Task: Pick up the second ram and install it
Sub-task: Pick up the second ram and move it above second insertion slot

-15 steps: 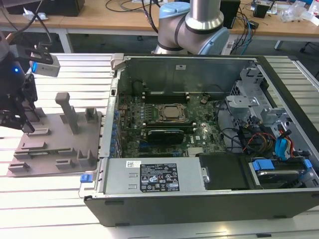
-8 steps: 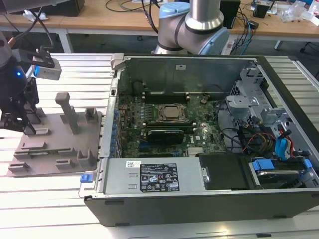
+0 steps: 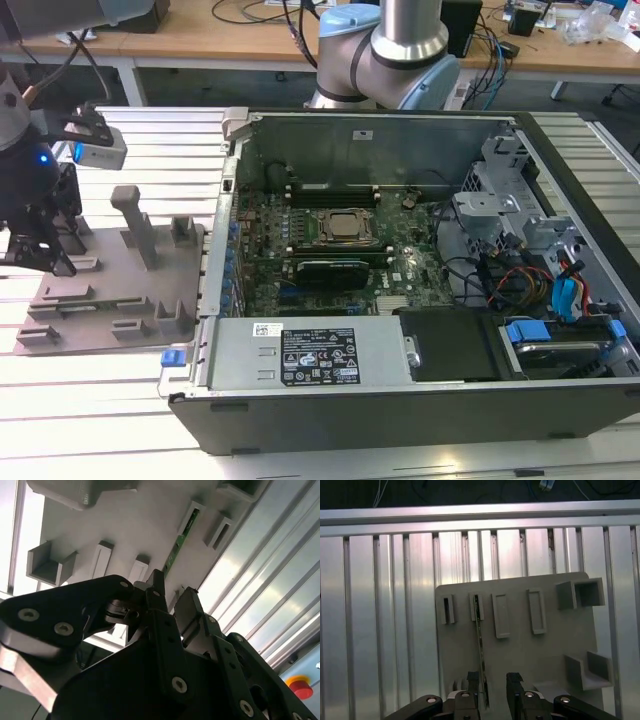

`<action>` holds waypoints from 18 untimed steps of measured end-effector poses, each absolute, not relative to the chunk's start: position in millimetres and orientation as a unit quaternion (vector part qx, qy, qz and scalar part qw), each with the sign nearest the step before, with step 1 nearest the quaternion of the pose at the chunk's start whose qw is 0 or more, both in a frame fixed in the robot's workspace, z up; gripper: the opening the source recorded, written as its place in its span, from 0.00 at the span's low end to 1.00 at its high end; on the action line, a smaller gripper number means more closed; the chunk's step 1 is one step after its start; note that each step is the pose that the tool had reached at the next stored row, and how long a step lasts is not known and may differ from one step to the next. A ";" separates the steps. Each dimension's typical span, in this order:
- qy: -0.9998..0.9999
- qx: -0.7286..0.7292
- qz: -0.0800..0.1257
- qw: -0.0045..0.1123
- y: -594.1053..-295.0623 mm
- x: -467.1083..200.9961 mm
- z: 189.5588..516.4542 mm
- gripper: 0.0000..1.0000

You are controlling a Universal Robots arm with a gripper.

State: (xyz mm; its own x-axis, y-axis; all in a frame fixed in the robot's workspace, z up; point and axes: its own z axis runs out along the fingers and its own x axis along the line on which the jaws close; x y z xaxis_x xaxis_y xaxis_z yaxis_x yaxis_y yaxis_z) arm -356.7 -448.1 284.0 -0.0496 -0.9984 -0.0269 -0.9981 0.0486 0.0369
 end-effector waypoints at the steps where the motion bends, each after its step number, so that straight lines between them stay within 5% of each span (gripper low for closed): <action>1: -0.724 0.689 -0.023 0.003 -448.1 -356.8 282.7 0.36; 18: -0.721 0.693 -0.023 0.003 -449.3 -356.7 236.2 0.36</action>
